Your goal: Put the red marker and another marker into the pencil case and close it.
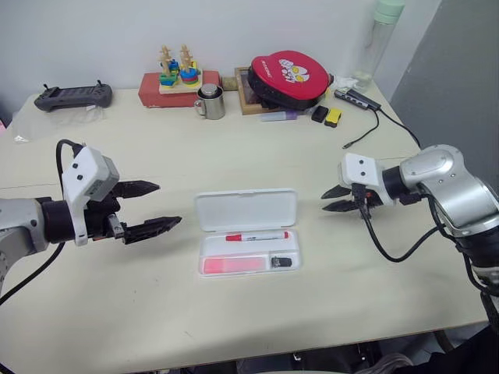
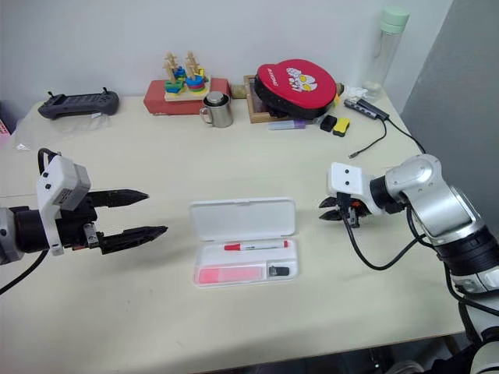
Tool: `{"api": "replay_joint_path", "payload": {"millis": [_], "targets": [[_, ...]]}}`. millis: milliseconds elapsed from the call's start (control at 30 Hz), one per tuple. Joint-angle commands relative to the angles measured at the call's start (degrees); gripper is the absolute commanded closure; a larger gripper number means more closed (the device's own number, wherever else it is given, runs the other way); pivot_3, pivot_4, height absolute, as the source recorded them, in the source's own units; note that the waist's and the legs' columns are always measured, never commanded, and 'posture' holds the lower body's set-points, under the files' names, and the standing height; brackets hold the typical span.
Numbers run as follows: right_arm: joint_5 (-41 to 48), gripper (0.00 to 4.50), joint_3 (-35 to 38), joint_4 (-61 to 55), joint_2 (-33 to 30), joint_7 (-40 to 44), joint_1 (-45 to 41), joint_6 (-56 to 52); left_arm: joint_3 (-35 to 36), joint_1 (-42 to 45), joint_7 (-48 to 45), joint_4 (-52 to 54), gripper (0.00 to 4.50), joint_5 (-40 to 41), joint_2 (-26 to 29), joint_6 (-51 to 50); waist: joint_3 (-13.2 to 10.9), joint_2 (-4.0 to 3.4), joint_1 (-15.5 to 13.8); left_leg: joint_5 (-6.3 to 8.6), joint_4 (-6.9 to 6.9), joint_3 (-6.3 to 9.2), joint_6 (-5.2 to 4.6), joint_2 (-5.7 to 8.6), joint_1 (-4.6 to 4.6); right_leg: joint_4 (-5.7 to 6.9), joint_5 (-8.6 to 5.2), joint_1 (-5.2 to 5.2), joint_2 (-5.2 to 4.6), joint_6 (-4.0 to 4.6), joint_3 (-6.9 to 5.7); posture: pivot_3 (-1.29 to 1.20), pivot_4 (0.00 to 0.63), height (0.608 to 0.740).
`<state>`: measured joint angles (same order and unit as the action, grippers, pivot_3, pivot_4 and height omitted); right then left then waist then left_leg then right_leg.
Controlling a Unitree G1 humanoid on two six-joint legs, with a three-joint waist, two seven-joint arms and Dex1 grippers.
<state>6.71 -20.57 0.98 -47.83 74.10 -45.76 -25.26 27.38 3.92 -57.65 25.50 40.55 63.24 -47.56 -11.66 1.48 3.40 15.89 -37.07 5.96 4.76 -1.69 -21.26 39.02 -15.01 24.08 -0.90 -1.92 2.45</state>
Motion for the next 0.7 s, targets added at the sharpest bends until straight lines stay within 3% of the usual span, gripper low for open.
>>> {"api": "replay_joint_path", "payload": {"millis": [33,333,700], "targets": [[-3.36,4.46,0.13,6.93,3.53,-1.86,-4.92,5.10,3.98,-0.04,-0.79,2.40,0.00,1.01,1.93,-0.51,-0.01,-0.01,0.15,0.00,0.00,-0.02,0.00,0.00,-0.01,0.00,0.00,0.00,0.00,0.00,0.01,0.00,0.150,0.740],[-6.40,4.46,-1.36,13.26,12.04,-3.11,-8.83,8.22,3.05,-0.17,-0.51,2.27,0.00,0.12,1.64,0.12,-0.01,-0.01,0.02,0.00,0.03,0.00,0.01,0.00,-0.03,-0.01,0.01,0.02,-0.01,0.01,0.00,0.00,0.150,0.740],[-3.86,4.46,-2.05,1.92,13.32,2.36,-7.54,4.65,2.39,-0.07,-0.17,1.90,0.00,-0.34,1.11,0.68,-0.01,-0.02,-0.04,0.00,0.06,0.06,0.00,0.00,-0.03,0.00,0.01,0.02,-0.01,0.01,-0.05,0.00,0.150,0.740]]}}
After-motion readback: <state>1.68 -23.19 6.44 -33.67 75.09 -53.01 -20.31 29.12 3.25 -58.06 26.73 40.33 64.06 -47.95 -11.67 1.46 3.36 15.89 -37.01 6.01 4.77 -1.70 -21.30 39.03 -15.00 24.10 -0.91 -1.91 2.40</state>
